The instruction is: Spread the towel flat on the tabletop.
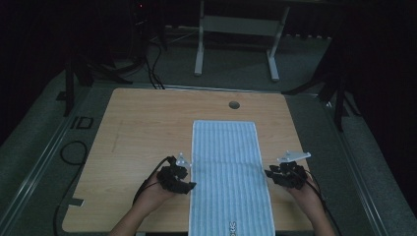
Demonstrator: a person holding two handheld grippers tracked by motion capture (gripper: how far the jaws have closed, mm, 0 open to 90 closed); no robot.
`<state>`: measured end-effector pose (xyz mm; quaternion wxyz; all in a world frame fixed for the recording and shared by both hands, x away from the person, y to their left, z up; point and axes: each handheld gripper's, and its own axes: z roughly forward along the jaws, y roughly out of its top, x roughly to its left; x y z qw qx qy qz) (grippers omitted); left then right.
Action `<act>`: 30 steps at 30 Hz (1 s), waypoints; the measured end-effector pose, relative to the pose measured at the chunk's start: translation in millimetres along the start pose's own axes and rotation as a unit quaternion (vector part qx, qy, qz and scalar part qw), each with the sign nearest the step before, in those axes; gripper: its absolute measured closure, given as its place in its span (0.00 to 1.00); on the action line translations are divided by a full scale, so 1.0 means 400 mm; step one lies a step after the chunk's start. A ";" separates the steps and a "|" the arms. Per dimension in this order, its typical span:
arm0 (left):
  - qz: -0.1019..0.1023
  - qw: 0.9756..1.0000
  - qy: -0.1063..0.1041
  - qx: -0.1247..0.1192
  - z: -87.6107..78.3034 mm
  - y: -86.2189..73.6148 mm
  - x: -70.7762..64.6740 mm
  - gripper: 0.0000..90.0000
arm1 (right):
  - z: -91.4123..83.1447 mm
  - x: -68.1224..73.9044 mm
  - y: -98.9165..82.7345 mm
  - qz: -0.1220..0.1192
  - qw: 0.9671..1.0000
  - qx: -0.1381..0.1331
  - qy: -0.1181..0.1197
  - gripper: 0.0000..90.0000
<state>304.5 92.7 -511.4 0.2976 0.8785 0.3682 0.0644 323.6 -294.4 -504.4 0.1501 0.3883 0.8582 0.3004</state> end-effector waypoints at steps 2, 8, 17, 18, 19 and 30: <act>-0.019 1.000 0.009 -0.005 0.007 0.018 0.027 0.51 | 0.019 -0.017 0.022 0.005 1.000 0.004 -0.003 0.72; -0.042 0.998 0.039 -0.014 0.040 0.065 0.084 0.48 | 0.085 -0.057 0.077 0.026 0.999 0.019 -0.011 0.64; -0.051 0.997 0.059 0.003 0.096 0.101 0.110 0.45 | 0.157 -0.088 0.114 0.034 0.998 0.049 -0.017 0.61; -0.048 0.997 0.061 0.007 0.102 0.101 0.110 0.44 | 0.161 -0.089 0.114 0.034 0.998 0.049 -0.015 0.61; -0.047 0.997 0.065 0.009 0.108 0.100 0.107 0.44 | 0.164 -0.088 0.115 0.034 0.998 0.049 -0.013 0.61; -0.038 0.996 0.077 0.018 0.138 0.105 0.107 0.56 | 0.186 -0.087 0.103 0.030 0.998 0.048 -0.001 0.81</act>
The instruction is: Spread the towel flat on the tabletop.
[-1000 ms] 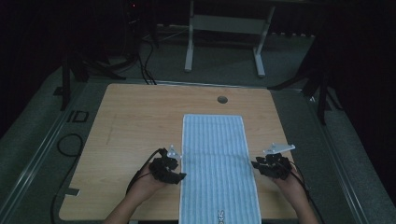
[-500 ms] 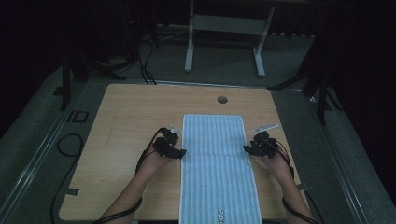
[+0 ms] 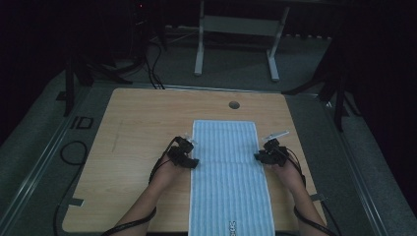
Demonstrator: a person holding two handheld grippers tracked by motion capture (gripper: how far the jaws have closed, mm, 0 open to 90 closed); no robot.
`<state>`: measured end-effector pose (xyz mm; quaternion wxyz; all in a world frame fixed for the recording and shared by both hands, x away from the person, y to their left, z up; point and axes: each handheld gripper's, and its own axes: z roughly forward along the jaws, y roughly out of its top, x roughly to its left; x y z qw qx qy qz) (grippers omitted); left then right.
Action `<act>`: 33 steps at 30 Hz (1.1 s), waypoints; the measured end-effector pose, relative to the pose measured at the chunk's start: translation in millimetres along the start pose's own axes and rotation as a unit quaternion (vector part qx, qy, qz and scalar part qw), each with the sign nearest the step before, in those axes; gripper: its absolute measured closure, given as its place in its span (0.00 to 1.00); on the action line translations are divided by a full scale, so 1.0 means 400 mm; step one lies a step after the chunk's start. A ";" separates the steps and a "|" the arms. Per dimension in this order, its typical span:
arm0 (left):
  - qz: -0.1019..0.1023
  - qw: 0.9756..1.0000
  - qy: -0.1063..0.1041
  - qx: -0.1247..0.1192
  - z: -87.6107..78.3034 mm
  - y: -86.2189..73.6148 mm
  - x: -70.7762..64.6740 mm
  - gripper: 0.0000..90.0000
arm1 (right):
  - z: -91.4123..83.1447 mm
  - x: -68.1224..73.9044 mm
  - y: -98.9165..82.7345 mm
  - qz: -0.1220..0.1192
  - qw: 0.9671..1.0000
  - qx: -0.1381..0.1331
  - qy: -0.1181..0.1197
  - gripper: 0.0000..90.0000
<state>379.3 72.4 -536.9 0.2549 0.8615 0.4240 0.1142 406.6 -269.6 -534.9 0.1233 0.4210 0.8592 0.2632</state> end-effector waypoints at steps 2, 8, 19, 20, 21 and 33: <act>0.000 1.000 0.001 -0.005 0.003 0.004 0.002 0.64 | 0.002 0.000 0.004 0.001 1.000 0.002 -0.001 0.86; 0.006 1.000 -0.009 -0.009 0.016 0.024 0.006 0.95 | 0.012 0.000 0.015 0.003 1.000 -0.003 0.002 0.96; -0.008 0.998 -0.034 -0.044 -0.071 0.023 0.013 0.97 | -0.071 0.020 0.051 -0.014 0.999 -0.040 -0.003 0.97; -0.005 0.998 -0.030 -0.048 -0.085 0.022 0.011 0.97 | -0.083 0.024 0.052 -0.016 0.999 -0.042 -0.002 0.97; -0.001 0.998 -0.030 -0.052 -0.099 0.021 0.009 0.97 | -0.098 0.029 0.053 -0.024 0.999 -0.047 -0.002 0.97; 0.029 0.996 -0.051 -0.071 -0.212 -0.091 -0.070 0.96 | -0.210 0.093 -0.014 -0.061 0.994 -0.080 0.031 0.97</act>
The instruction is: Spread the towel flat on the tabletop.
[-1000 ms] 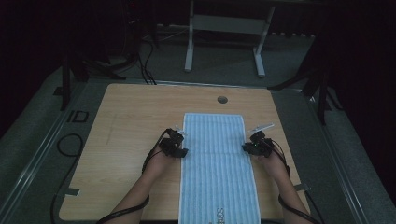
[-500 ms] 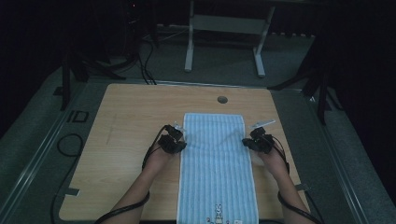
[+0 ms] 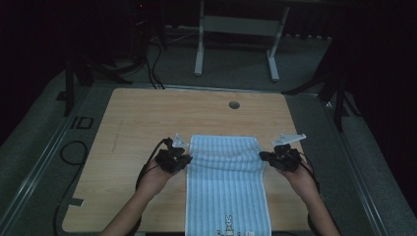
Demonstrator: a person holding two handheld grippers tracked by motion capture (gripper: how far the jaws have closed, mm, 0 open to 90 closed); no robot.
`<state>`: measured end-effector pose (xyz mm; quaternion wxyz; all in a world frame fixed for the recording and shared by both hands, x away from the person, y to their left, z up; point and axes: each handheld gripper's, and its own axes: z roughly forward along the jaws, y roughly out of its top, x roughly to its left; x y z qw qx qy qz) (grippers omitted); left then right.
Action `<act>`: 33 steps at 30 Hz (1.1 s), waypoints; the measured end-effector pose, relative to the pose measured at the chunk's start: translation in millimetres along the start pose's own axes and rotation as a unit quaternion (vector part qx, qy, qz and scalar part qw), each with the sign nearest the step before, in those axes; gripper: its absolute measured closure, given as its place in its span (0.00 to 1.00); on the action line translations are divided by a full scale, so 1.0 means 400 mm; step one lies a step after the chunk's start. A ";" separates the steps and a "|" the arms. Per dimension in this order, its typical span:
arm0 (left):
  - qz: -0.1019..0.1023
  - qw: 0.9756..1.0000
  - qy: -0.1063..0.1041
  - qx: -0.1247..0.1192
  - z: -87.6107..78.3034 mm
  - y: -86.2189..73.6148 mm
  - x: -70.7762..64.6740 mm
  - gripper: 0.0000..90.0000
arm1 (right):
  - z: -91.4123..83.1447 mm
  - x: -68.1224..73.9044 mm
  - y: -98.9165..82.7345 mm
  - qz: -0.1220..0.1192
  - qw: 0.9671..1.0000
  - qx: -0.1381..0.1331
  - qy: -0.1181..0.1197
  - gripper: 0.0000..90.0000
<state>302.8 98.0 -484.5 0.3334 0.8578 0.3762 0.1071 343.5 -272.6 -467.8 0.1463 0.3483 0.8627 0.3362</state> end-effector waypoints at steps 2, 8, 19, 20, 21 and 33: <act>0.005 1.000 -0.012 0.013 0.001 -0.029 -0.018 0.96 | -0.018 0.029 -0.035 0.001 1.000 -0.006 0.011 0.97; 0.006 0.998 -0.036 0.042 0.028 -0.099 -0.058 0.95 | -0.011 0.071 -0.118 0.008 1.000 0.015 0.025 0.97; 0.010 0.999 -0.029 0.036 -0.007 -0.104 -0.062 0.62 | -0.046 0.091 -0.157 0.023 0.999 0.012 0.027 0.81; 0.010 0.999 -0.031 0.028 -0.013 -0.094 -0.062 0.62 | -0.054 0.093 -0.148 0.022 0.999 0.006 0.027 0.81; 0.011 0.999 -0.033 0.025 -0.014 -0.089 -0.063 0.62 | -0.060 0.098 -0.137 0.020 0.999 0.000 0.025 0.80; 0.030 0.996 -0.049 0.069 0.094 -0.074 -0.086 0.70 | 0.046 0.128 -0.147 0.005 0.999 0.043 0.030 0.78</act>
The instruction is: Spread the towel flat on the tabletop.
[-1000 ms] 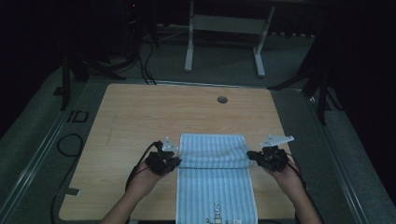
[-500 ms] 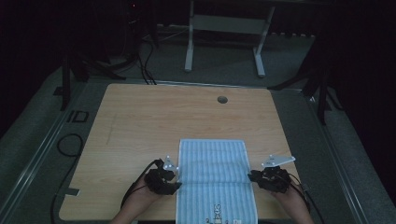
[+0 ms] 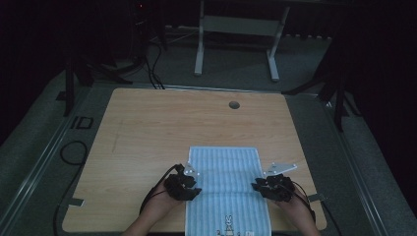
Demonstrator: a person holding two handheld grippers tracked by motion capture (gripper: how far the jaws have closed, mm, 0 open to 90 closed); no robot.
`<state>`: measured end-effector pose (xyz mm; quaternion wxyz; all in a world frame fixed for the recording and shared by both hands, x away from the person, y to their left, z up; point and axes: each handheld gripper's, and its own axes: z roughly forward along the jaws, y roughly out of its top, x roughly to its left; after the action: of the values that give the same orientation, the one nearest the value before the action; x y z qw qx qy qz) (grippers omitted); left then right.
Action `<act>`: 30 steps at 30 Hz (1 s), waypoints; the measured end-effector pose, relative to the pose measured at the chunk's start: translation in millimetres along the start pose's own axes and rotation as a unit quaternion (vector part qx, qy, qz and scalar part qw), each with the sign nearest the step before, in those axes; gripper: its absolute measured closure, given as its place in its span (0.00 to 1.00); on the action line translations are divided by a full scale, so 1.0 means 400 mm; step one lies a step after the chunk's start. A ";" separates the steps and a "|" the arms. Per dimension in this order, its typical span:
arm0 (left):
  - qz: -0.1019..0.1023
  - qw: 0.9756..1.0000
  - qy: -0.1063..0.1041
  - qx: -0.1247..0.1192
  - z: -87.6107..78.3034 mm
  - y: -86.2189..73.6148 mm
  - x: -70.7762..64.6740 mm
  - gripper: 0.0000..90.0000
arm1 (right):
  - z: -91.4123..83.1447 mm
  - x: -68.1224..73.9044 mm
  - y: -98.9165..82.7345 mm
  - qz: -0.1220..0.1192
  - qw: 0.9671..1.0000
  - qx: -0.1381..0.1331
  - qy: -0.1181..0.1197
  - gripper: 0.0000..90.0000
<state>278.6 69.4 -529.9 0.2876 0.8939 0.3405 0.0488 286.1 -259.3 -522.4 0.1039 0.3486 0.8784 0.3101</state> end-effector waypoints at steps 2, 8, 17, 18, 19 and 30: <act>-0.012 1.000 -0.009 -0.002 0.008 -0.005 0.013 0.70 | 0.021 -0.005 -0.012 -0.001 1.000 0.020 -0.005 0.77; -0.007 1.000 0.004 0.003 0.014 0.011 0.026 0.70 | 0.036 -0.029 -0.005 0.007 1.000 0.015 0.001 0.77; -0.017 1.000 0.010 0.001 0.029 0.045 0.081 0.70 | 0.068 -0.067 0.041 0.011 1.000 0.020 -0.006 0.77; -0.016 1.000 0.012 -0.001 0.031 0.048 0.087 0.70 | 0.072 -0.072 0.045 0.014 1.000 0.019 -0.006 0.77; -0.017 1.000 0.013 -0.004 0.033 0.051 0.093 0.70 | 0.076 -0.078 0.050 0.017 1.000 0.017 -0.006 0.77; -0.011 1.000 0.025 0.002 0.049 0.092 0.147 0.68 | 0.109 -0.126 0.105 0.028 0.999 0.032 -0.008 0.76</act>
<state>350.5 75.2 -532.5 0.2779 0.8889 0.3577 0.0677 363.8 -249.2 -532.5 0.0908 0.3783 0.8771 0.2815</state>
